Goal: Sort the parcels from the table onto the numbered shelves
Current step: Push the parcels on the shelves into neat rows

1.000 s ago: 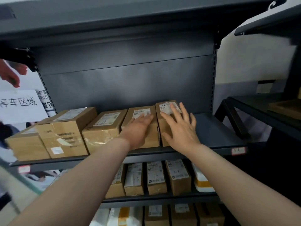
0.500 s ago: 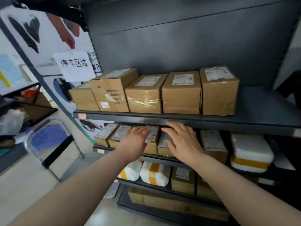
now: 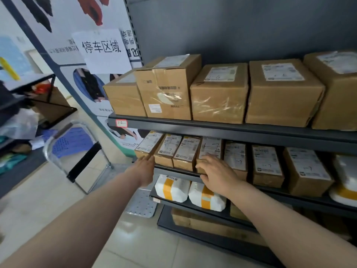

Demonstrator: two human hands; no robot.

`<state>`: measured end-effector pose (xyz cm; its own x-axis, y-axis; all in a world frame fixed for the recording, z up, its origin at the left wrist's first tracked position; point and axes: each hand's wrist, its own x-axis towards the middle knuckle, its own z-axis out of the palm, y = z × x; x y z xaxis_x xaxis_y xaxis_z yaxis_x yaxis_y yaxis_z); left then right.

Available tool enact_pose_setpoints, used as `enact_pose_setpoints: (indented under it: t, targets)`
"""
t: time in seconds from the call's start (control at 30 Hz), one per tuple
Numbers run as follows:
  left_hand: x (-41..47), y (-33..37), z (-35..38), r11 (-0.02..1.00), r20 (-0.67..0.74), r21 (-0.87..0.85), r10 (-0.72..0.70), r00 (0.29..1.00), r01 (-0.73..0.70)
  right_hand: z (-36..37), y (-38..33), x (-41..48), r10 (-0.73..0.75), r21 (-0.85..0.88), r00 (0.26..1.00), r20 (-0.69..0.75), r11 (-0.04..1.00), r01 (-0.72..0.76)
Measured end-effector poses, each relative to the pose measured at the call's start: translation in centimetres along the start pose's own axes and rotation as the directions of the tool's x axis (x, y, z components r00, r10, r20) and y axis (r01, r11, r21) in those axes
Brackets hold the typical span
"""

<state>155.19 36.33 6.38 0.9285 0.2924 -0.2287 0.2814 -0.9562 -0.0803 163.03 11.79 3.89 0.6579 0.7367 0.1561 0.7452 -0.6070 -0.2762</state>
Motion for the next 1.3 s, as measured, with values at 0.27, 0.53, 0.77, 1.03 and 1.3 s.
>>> enact_pose_setpoints:
  t: [0.27,0.53,0.77,1.03,1.3]
  targets:
    - [5.3,-6.4,1.9,0.991,0.058,-0.132,-0.003,0.998,0.011,4.5,-5.6,8.6,0.094,0.054,0.989,0.114,0.993,-0.101]
    - [10.8,-11.0,2.5,0.975,0.065,-0.2,0.116,0.991,-0.101,10.0,-7.6,12.7,0.332,-0.054,0.928,0.169,0.943,-0.328]
    - [12.4,-12.1,4.3,0.937,0.074,-0.281,0.236,0.969,-0.207,11.5,-6.9,13.9,0.347,-0.063,0.914,0.21,0.938,-0.342]
    - [11.9,-11.6,4.3,0.933,0.042,-0.272,0.256,0.966,-0.236,11.0,-6.6,14.2,0.327,-0.04,0.921,0.21,0.944,-0.326]
    - [11.5,-8.4,1.9,0.947,-0.07,-0.18,0.258,0.964,-0.266,8.8,-5.9,11.2,0.289,-0.077,0.955,0.062,0.956,-0.284]
